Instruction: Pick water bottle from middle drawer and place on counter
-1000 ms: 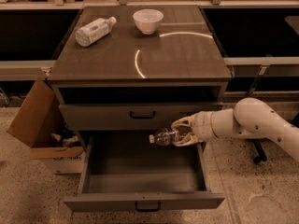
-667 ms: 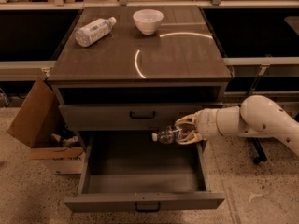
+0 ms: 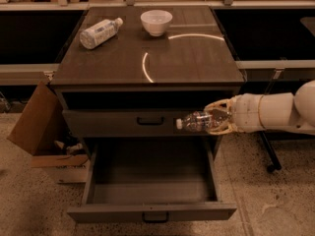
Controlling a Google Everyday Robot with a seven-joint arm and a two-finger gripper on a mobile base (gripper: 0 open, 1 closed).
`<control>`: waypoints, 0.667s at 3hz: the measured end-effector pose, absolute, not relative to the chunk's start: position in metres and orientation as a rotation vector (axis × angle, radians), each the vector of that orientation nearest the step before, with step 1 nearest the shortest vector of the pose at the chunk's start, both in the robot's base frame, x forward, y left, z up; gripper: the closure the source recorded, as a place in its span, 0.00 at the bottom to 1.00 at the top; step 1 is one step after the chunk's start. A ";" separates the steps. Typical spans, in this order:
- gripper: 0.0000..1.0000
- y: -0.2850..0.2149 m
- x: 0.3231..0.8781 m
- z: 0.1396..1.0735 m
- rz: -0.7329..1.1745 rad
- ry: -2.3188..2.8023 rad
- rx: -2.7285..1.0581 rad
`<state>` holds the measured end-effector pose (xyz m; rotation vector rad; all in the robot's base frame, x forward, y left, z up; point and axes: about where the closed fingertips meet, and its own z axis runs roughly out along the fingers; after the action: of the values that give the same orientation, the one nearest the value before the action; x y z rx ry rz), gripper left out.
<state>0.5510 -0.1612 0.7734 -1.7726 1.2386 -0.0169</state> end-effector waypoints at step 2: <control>1.00 -0.177 0.540 0.825 -0.075 1.166 -1.750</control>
Offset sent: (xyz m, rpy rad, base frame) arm -0.0092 -0.0131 0.0455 0.0119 -0.0728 0.0102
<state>0.5403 -0.1774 0.8252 -1.7499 1.1656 -0.0751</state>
